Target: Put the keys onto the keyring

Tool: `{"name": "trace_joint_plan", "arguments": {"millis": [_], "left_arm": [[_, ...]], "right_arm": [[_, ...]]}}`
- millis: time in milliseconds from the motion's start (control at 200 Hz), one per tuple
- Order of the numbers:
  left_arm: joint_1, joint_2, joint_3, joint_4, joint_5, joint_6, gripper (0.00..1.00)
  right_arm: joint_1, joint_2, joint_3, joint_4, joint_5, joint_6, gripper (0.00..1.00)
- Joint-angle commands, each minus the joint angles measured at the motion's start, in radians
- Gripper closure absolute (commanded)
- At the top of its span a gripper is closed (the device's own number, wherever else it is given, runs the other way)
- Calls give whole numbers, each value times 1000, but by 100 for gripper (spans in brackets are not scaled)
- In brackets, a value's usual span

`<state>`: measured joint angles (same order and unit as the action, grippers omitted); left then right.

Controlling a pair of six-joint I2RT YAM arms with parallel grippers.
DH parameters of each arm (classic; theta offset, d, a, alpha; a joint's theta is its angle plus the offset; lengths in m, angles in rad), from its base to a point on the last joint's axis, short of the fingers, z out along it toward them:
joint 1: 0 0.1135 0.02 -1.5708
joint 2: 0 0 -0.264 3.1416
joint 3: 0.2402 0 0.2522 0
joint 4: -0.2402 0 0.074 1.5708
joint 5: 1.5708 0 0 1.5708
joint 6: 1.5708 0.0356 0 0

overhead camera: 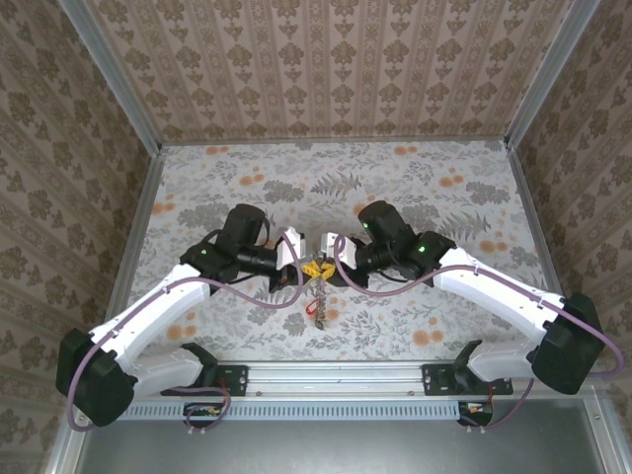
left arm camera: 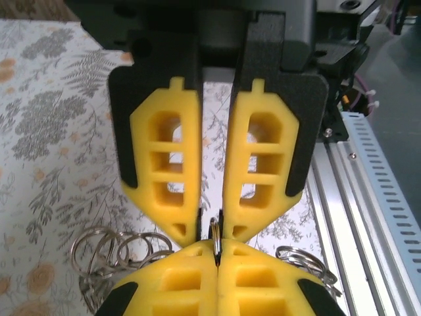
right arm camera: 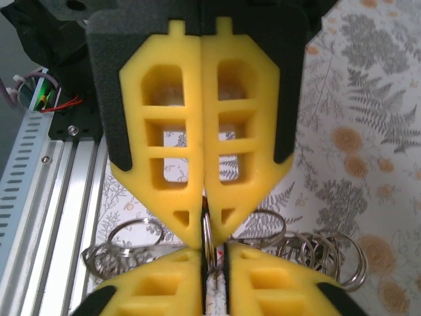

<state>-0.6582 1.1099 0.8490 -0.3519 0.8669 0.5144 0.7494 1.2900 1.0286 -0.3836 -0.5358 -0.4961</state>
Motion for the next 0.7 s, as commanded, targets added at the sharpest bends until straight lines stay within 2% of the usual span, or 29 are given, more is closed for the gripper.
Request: {"name": "trace_joint_plan", "arguments": {"millis": [0, 90, 415, 575, 695], "left_arm": [[11, -73, -45, 144, 138, 5, 100], [33, -105, -75, 199, 168, -21, 100], [57, -127, -79, 206, 219, -17, 100], [60, -127, -82, 224, 222, -19, 100], [60, -126, -82, 236, 222, -25, 100]], "right_arm": [[-16, -59, -27, 55, -49, 10, 78], [-25, -87, -39, 50, -71, 11, 78], [-31, -145, -61, 90, -127, 31, 76], [-30, -134, -57, 100, -138, 33, 80], [-28, -115, -53, 103, -157, 37, 86]]}}
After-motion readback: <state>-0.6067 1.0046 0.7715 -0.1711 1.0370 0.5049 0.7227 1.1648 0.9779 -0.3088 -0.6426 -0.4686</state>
